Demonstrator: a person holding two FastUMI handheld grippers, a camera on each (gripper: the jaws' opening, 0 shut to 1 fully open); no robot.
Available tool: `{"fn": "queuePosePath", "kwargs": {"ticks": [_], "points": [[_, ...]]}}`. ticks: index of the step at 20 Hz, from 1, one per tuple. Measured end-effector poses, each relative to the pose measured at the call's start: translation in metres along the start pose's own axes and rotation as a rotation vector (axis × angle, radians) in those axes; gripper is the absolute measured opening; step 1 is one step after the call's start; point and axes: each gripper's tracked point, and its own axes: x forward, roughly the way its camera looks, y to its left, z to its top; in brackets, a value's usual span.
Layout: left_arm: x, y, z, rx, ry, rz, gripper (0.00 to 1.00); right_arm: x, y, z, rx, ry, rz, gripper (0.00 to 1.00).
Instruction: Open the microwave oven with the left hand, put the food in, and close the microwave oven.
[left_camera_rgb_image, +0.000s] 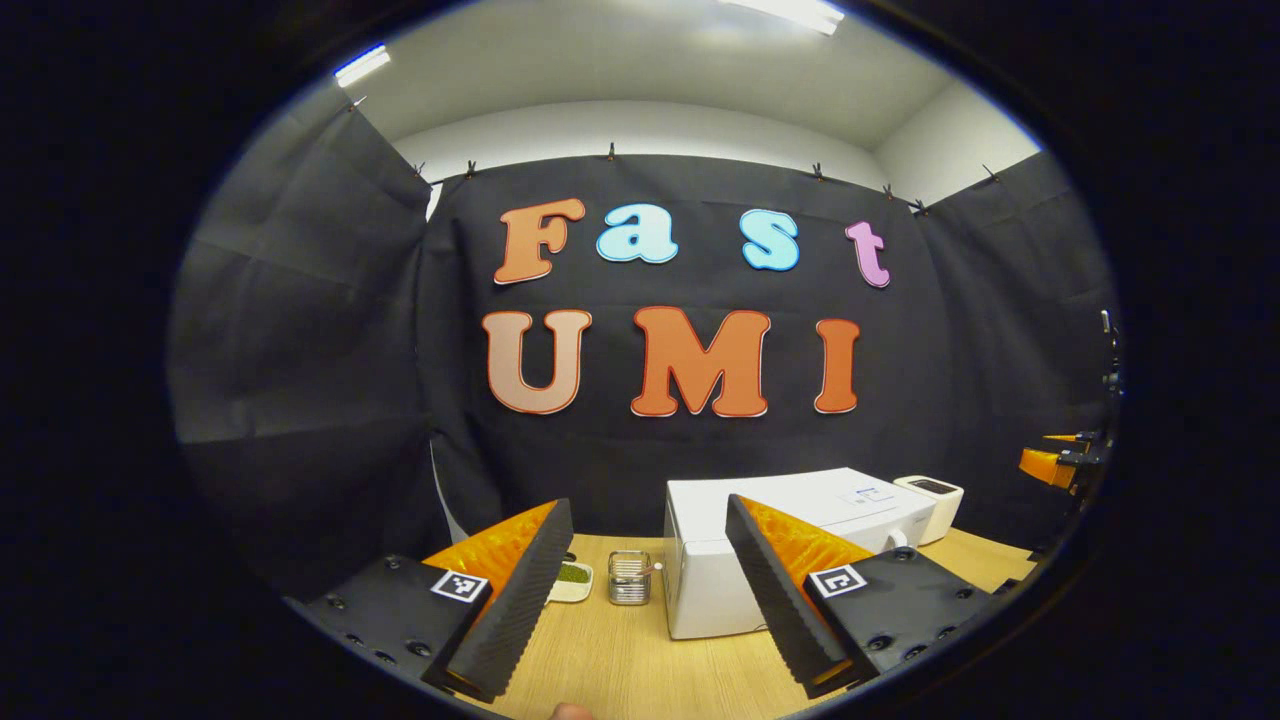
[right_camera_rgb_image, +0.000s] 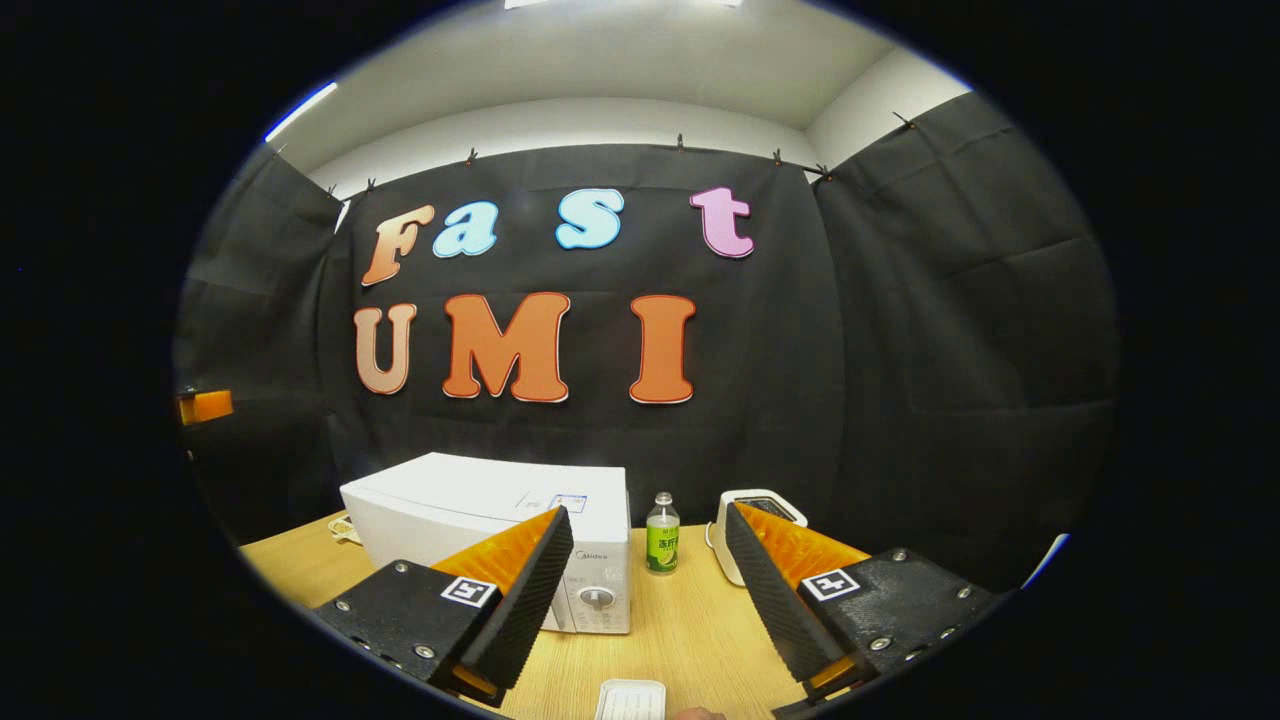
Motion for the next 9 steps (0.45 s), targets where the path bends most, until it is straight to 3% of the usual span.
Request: {"fn": "queuePosePath", "kwargs": {"ticks": [3, 4, 6, 7, 8, 9], "points": [[-0.017, 0.003, -0.011, 0.020, 0.004, 0.027, 0.95, -0.012, -0.003, -0.004, -0.008, 0.008, 0.008, 0.95], [-0.022, -0.001, -0.013, 0.011, 0.005, 0.022, 1.00, -0.017, -0.004, -0.006, -0.011, 0.013, 0.013, 0.95], [-0.035, -0.011, -0.019, -0.007, 0.015, 0.003, 0.94, -0.027, -0.007, -0.007, -0.015, 0.020, 0.025, 0.95], [-0.040, -0.013, -0.020, -0.008, 0.022, 0.000, 1.00, -0.031, -0.009, -0.005, -0.014, 0.023, 0.029, 0.95], [-0.043, -0.015, -0.020, -0.001, 0.026, 0.004, 0.94, -0.035, -0.013, -0.003, -0.012, 0.024, 0.032, 0.95], [-0.046, -0.015, -0.019, 0.012, 0.026, 0.013, 1.00, -0.037, -0.016, 0.001, -0.011, 0.015, 0.031, 0.95]]}}
